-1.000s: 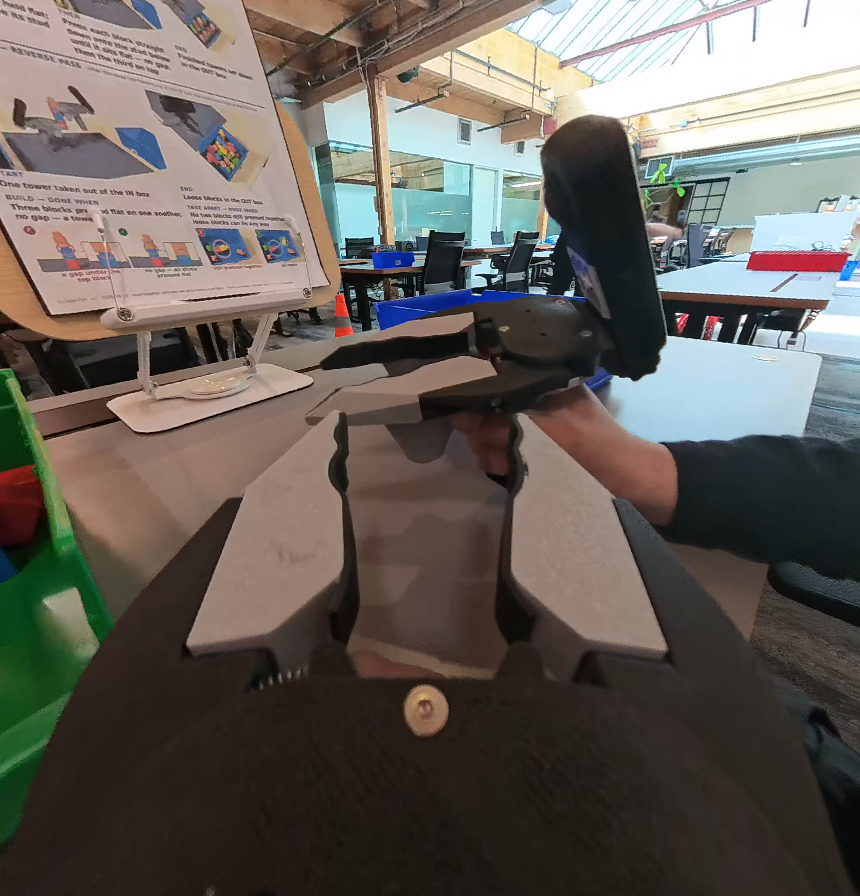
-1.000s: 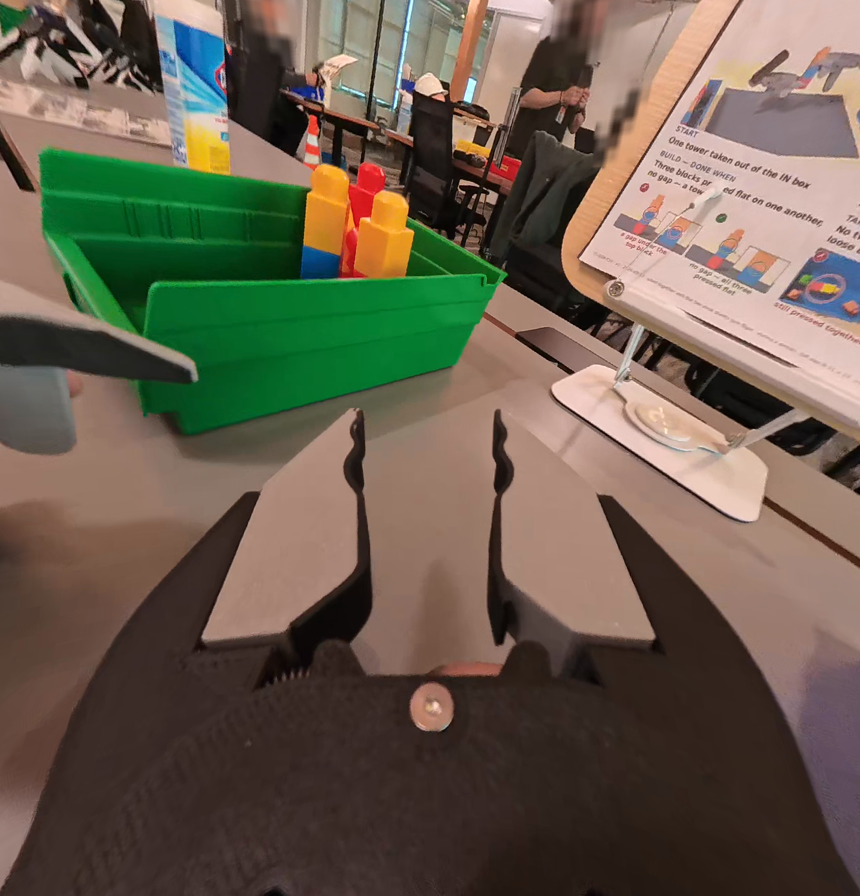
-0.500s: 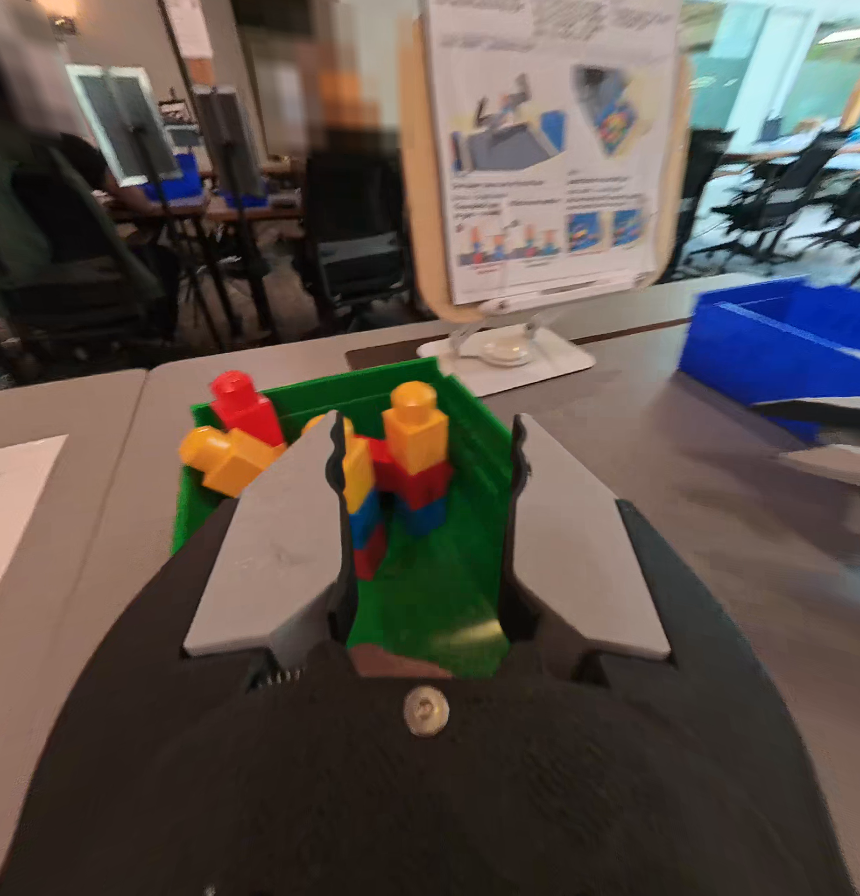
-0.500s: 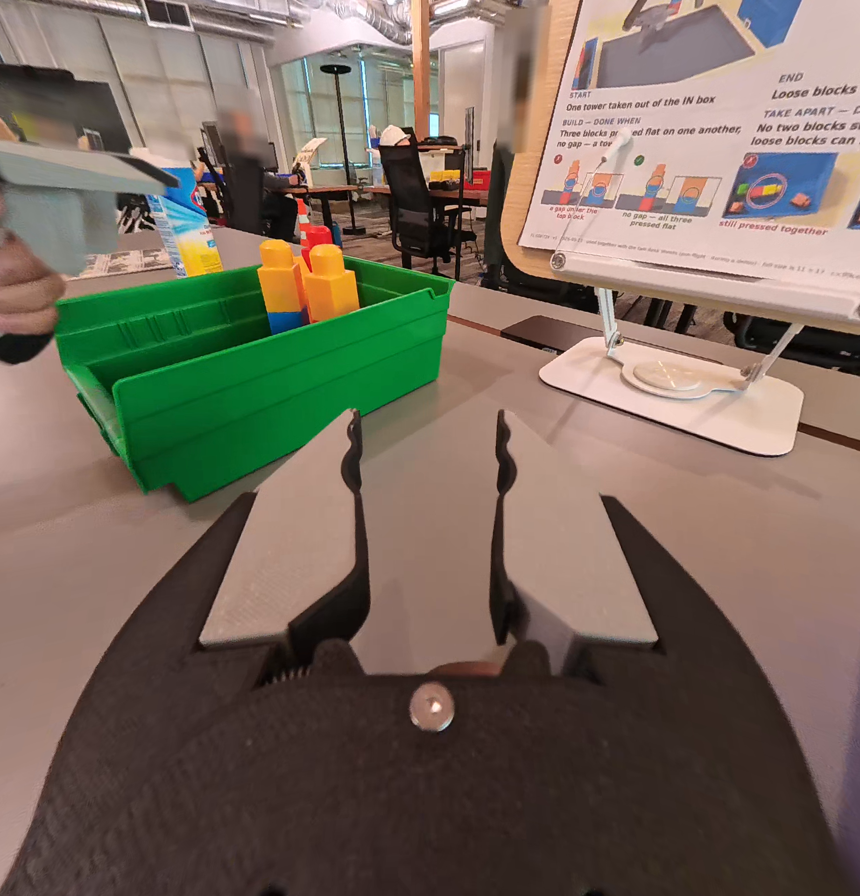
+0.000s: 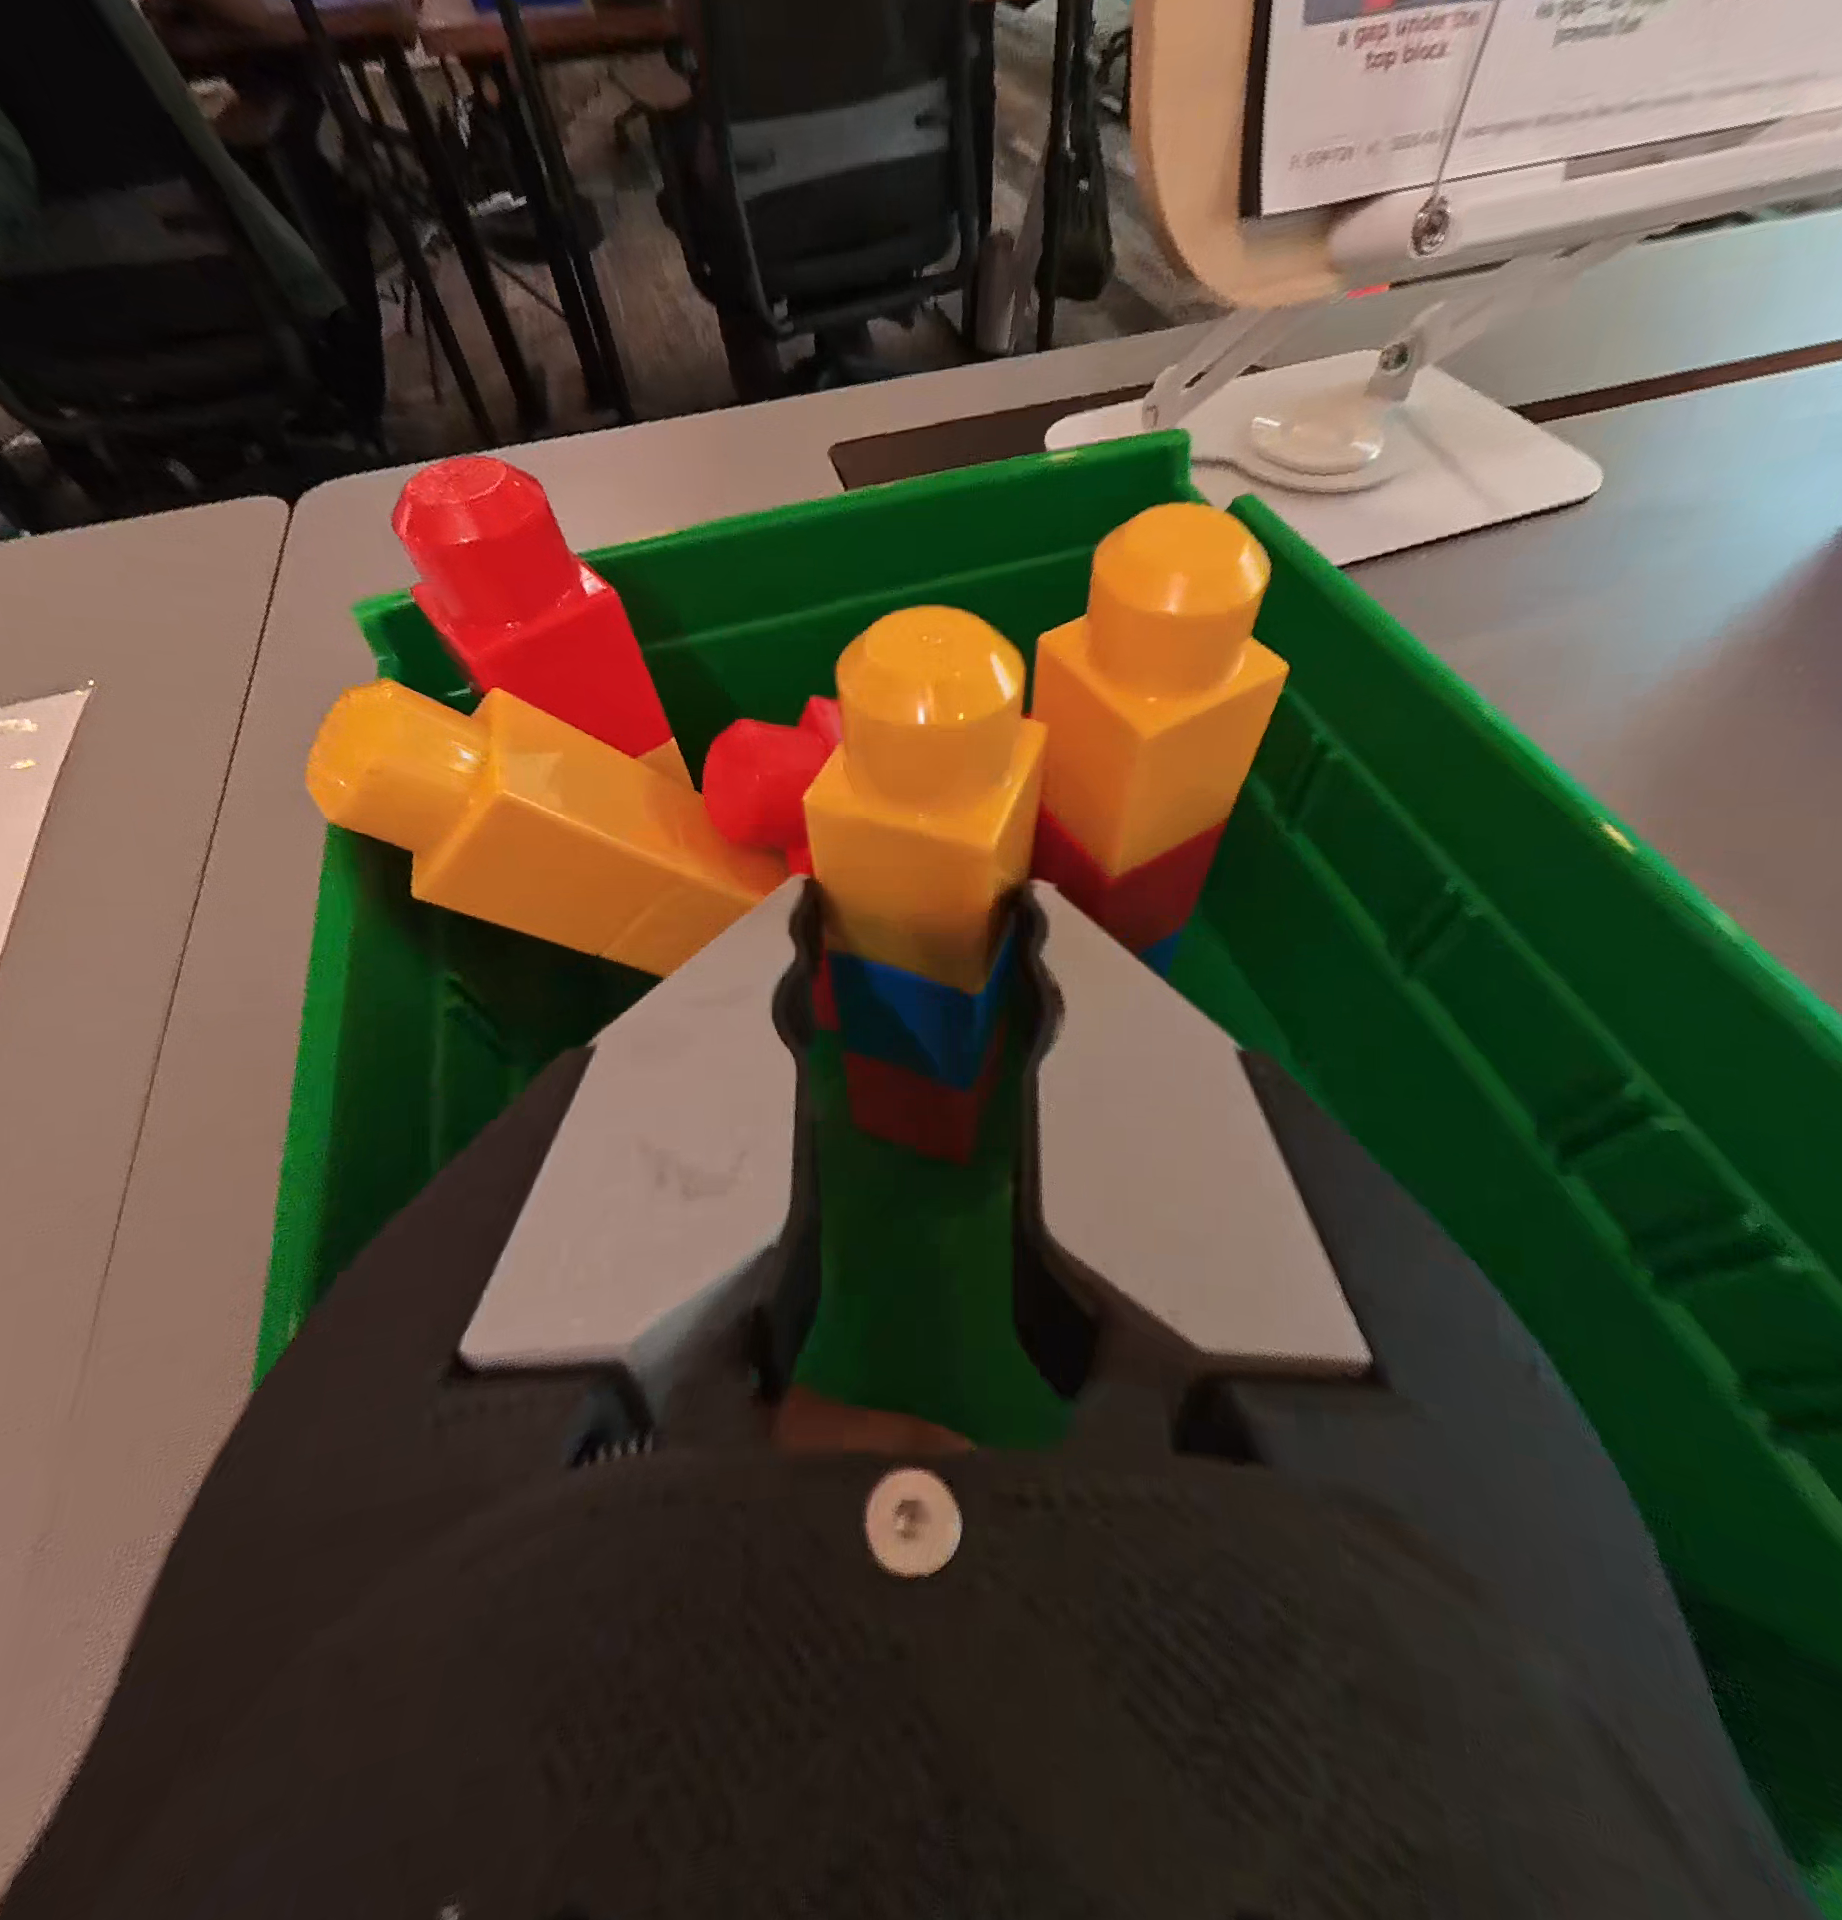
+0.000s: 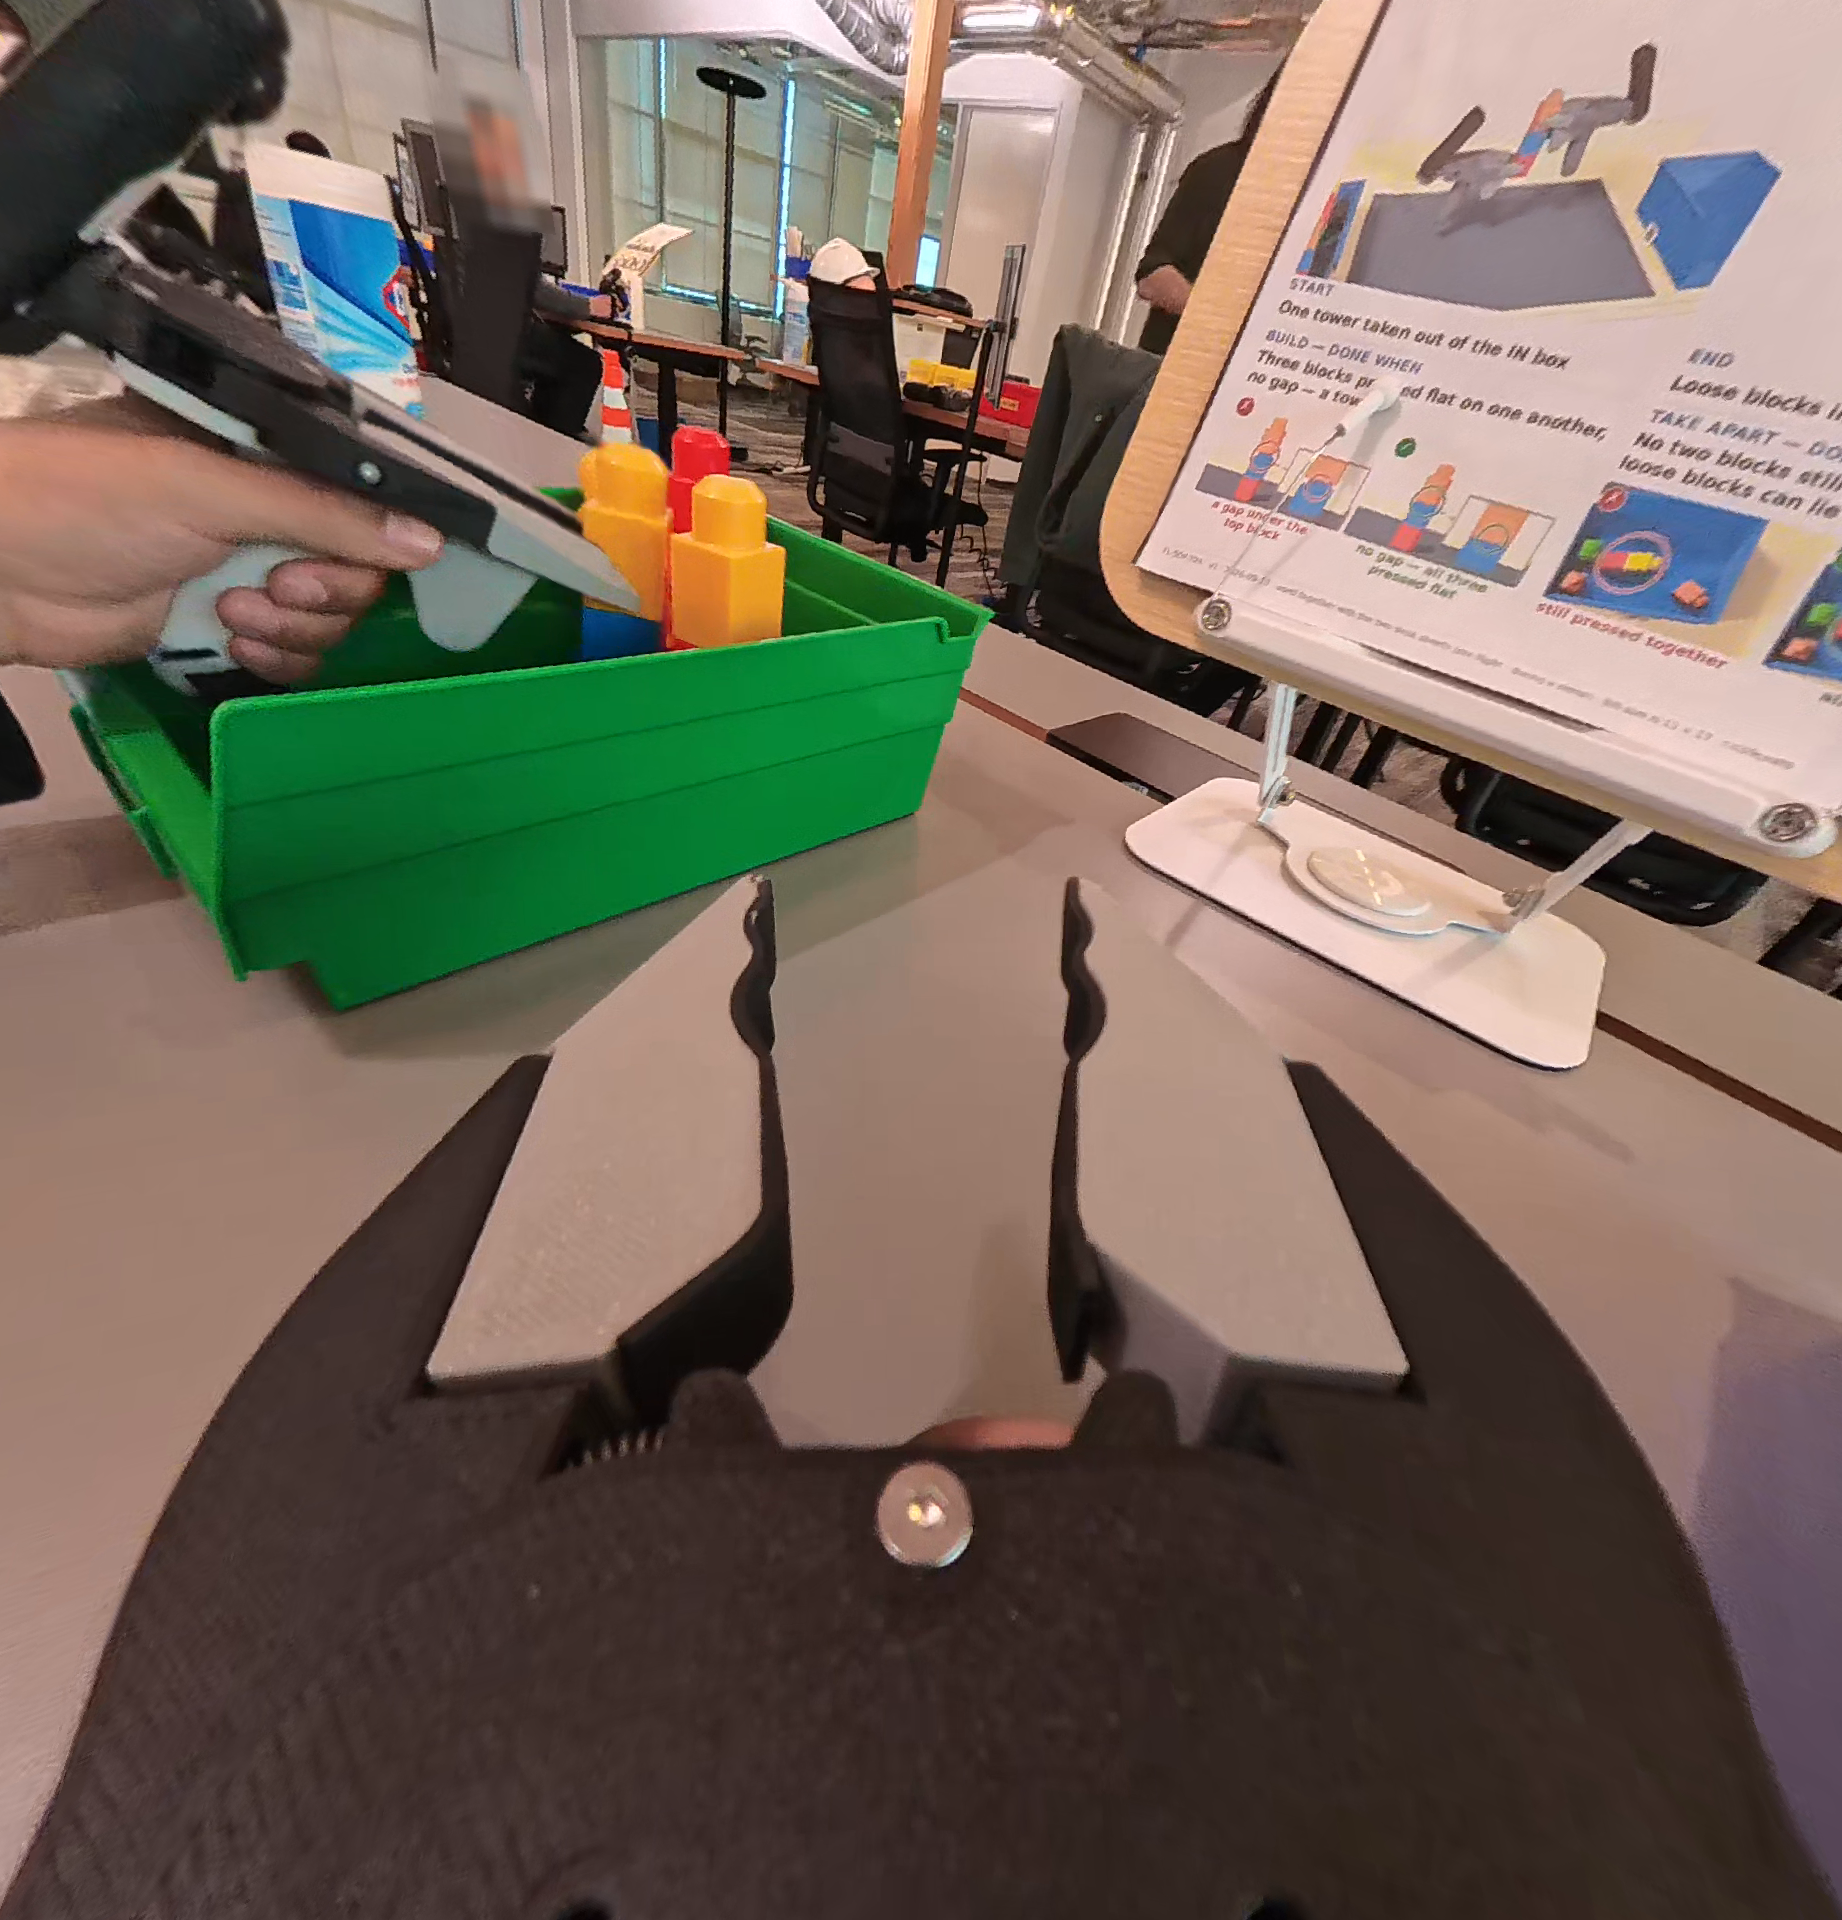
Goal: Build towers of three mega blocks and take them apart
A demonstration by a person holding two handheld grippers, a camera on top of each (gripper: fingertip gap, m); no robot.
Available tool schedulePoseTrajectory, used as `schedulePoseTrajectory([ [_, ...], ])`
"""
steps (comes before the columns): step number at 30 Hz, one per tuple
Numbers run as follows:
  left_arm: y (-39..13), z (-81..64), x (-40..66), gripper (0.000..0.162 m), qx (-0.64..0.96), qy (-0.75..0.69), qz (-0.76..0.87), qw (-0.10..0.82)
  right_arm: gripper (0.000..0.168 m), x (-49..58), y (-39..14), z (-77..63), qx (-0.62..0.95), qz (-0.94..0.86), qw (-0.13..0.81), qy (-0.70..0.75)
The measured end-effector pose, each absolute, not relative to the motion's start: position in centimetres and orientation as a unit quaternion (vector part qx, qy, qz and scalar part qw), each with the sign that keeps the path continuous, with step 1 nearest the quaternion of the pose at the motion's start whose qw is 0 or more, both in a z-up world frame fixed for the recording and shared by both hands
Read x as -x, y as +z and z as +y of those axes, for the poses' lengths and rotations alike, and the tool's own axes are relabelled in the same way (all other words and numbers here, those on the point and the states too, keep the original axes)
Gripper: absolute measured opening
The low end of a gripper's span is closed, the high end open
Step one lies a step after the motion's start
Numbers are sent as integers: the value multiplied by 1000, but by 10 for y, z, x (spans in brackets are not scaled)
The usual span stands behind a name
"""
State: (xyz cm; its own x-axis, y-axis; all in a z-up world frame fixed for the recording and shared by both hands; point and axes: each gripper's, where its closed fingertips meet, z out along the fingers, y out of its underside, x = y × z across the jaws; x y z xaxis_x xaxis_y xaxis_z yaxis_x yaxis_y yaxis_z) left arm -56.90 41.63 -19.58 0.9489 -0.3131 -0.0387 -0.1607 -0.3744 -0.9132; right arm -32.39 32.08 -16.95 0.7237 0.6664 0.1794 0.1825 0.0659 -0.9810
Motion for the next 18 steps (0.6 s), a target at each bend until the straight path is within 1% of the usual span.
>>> schedulePoseTrajectory([
  [4,-187,412,572,35,801,-44,140,580,53,319,-164,320,652,-312,664,189],
  [8,-144,382,554,35,758,-70,161,628,56,322,-165,319,653,-315,655,213],
  [11,-99,345,525,35,716,-128,205,655,63,333,-163,310,639,-332,646,254],
  [14,-70,300,475,35,675,-210,286,647,61,350,-156,288,605,-374,631,309],
  [16,-70,275,440,35,654,-250,347,624,62,360,-151,273,580,-400,621,343],
  [18,-80,259,411,34,639,-272,398,599,65,365,-149,262,566,-418,610,365],
])
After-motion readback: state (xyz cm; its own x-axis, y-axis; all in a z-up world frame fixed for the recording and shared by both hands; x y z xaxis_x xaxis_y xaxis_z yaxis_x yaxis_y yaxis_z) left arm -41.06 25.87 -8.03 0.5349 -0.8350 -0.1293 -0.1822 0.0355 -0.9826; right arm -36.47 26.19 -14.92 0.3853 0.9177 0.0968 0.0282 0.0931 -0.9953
